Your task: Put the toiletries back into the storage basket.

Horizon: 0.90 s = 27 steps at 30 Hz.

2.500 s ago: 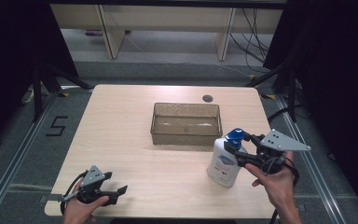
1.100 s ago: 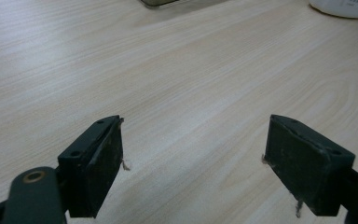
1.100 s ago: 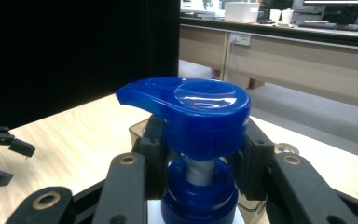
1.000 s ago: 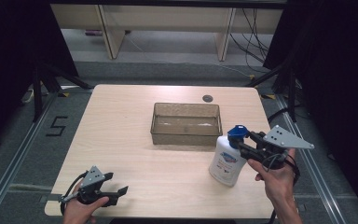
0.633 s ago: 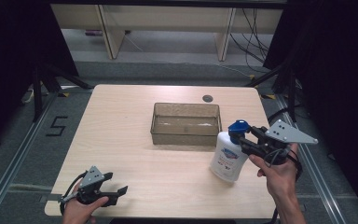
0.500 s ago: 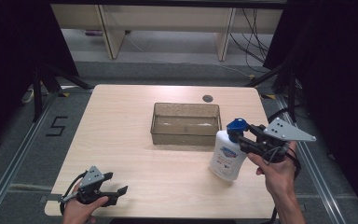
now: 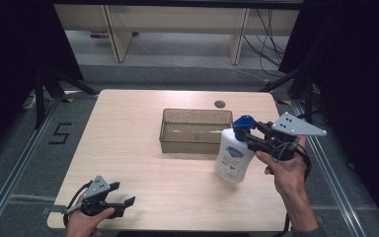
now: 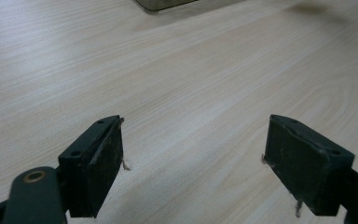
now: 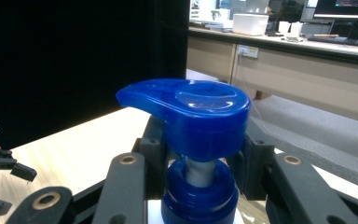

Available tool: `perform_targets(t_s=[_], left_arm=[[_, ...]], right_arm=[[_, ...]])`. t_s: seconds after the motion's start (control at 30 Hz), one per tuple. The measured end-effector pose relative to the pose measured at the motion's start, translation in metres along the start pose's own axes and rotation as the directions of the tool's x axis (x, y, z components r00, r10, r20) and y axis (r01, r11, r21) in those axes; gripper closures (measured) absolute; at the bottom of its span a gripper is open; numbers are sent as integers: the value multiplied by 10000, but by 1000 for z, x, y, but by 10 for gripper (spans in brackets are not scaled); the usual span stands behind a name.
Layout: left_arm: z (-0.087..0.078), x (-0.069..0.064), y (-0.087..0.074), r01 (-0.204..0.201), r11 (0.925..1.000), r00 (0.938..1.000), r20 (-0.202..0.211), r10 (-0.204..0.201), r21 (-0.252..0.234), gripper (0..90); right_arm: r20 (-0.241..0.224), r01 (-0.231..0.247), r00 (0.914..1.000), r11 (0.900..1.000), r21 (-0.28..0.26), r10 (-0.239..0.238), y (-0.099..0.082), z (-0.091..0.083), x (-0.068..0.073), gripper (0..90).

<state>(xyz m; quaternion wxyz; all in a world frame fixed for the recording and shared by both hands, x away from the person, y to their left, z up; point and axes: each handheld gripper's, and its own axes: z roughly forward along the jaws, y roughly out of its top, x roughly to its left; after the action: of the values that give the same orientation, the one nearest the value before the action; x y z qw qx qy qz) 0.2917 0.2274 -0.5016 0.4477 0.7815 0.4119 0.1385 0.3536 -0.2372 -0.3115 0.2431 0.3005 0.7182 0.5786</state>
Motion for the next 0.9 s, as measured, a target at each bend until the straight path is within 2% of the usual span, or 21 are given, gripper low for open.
perform_targets(t_s=[0.03, 0.1, 0.13, 0.17, 0.27, 0.3, 0.37, 0.43, 0.5, 0.53, 0.57, 0.6, 0.63, 0.7, 0.9], left_arm=[[1, -1, 0, 82, 9999, 10000, 6, -82, -72, 190], [0, 0, 0, 76, 9999, 10000, 4, -76, -73, 189], [1, 0, 0, 80, 9999, 10000, 25, -80, -117, 190], [1, 0, 0, 81, 9999, 10000, 26, -81, -125, 190], [1, -1, 0, 103, 9999, 9999, 3, -103, -100, 190], [1, 0, 0, 76, 9999, 10000, -2, -76, -76, 189], [1, -1, 0, 102, 9999, 9999, 2, -102, -98, 190], [0, 0, 0, -26, 10000, 10000, -9, 26, 16, 190], [1, 0, 0, 59, 10000, 10000, 8, -59, -79, 190], [0, 1, 0, -65, 10000, 10000, -6, 65, -1, 190], [1, 0, -1, 48, 10000, 10000, -32, -49, -50, 189], [2, 0, -1, -15, 10000, 10000, -90, 15, 18, 190], [2, 0, -1, -30, 10000, 9999, -145, 31, 56, 189], [2, 0, -1, 45, 10000, 10000, -65, -45, -27, 190], [1, -1, 0, 28, 10000, 10000, -1, -28, -57, 189]], right_arm=[[104, 163, 9998, 9998, -77, -162, 1, 1, -1, 618], [-44, 9, 10000, 10000, -35, -9, 5, 4, 0, 618], [79, 291, 9995, 9995, -76, -290, 7, 5, -1, 618], [29, 170, 9999, 9998, -119, -169, 8, 6, -1, 618], [-2, 216, 9998, 9997, -62, -216, 12, 8, -2, 618], [-36, -3, 10000, 10000, 37, 3, 13, 8, -1, 618], [-33, 226, 9997, 9997, -42, -226, 16, 10, -3, 618], [-96, 89, 9999, 10000, 1, -89, 18, 11, -3, 618], [8, 393, 9992, 9992, -88, -393, 21, 12, -5, 618], [-115, 196, 9997, 9998, -50, -197, 22, 13, -4, 618], [-113, 329, 9994, 9994, -119, -330, 24, 13, -5, 618], [-116, 212, 9997, 9997, -114, -213, 25, 14, -4, 618], [-102, 362, 9993, 9991, -242, -365, 27, 14, -6, 618], [-234, 112, 9997, 9998, -140, -115, 31, 14, -6, 618], [-278, 245, 9993, 9996, -161, -250, 43, 21, -10, 618]])
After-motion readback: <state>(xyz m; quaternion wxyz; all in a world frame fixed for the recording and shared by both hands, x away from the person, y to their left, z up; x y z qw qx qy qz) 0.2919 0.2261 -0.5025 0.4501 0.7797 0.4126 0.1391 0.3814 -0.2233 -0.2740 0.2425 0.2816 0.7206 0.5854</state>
